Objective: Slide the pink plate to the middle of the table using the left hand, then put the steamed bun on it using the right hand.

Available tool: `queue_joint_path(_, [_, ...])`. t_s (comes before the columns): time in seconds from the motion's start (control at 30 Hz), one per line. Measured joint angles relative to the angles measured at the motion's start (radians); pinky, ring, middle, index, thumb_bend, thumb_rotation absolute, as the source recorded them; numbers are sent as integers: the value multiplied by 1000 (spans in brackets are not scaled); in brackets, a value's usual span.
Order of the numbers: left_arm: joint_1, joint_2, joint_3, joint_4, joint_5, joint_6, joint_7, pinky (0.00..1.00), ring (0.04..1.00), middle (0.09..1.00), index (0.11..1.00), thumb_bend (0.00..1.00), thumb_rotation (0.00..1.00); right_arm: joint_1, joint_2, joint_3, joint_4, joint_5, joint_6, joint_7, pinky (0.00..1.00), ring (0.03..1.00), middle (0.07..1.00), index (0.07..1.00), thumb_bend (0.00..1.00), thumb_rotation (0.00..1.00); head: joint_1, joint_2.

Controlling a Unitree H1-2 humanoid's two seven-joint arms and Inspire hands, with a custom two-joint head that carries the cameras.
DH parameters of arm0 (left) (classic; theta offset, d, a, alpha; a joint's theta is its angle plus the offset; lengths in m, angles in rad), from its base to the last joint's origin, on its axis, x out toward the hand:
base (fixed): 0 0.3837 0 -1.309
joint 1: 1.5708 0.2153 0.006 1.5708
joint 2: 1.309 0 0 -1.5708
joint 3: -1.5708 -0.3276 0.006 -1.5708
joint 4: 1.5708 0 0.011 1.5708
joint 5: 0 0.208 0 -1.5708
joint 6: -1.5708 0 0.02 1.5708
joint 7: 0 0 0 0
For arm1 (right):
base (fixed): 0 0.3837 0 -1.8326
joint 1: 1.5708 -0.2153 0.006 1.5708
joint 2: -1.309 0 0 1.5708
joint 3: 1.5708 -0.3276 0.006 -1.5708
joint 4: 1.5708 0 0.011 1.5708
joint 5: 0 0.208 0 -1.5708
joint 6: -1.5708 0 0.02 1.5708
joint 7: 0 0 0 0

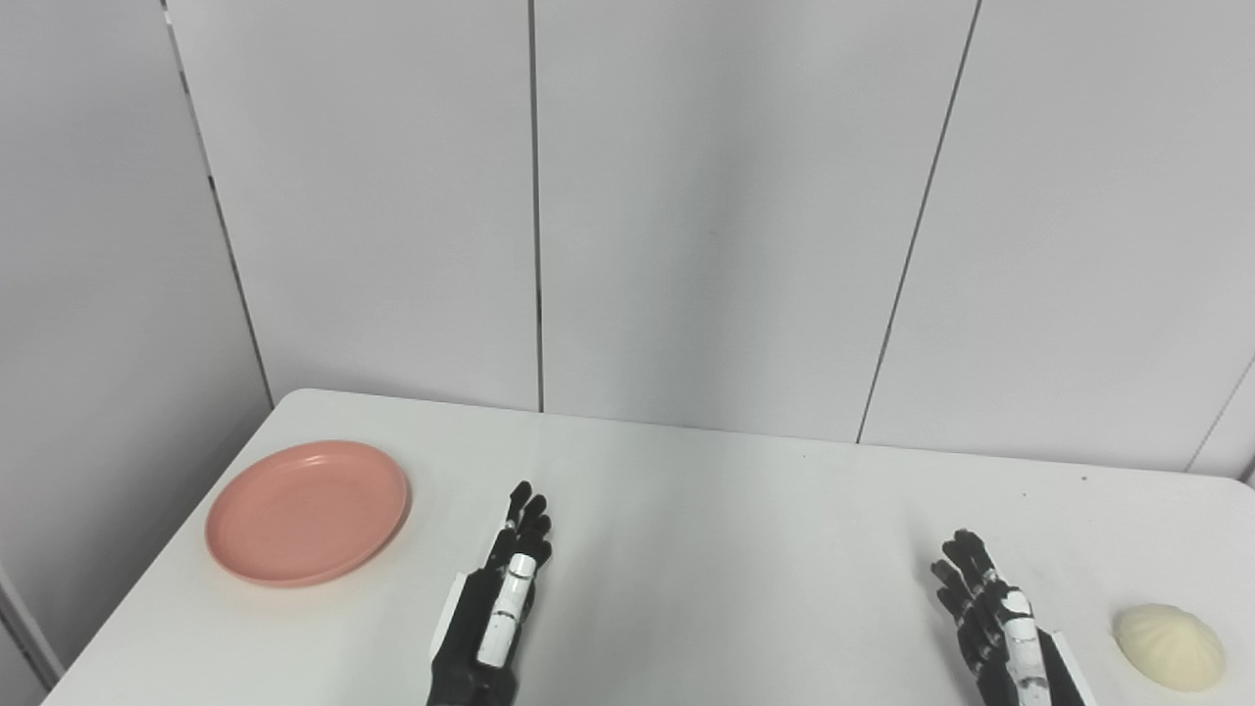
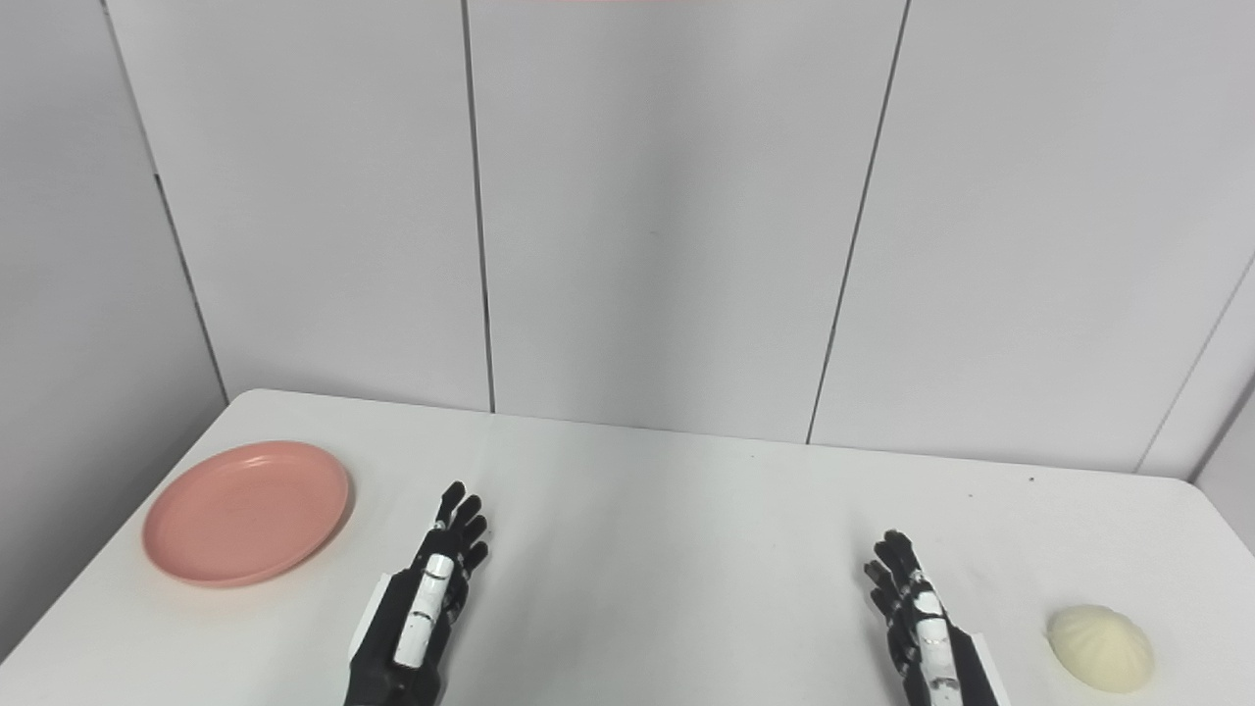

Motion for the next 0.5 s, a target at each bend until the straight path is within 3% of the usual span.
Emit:
queue_joint_path(0.23, [-30, 23, 21, -48, -28, -16, -8, 979, 955, 992, 1000, 706, 838, -2, 0, -1, 4, -1, -7, 0, 1000, 954, 964, 967, 773, 982, -2, -9])
queue_joint_path(0.33, [-87, 35, 51, -54, -32, -17, 4, 962, 960, 1000, 1000, 788, 808, -2, 0, -2, 4, -1, -10, 0, 1000, 951, 959, 964, 775, 979, -5, -11])
queue_joint_path(0.5, [-215, 70, 127, -90, -64, -5, 34, 958, 964, 993, 1000, 819, 836, -1, 5, -4, 4, 0, -10, -1, 1000, 951, 956, 960, 783, 976, -2, -2])
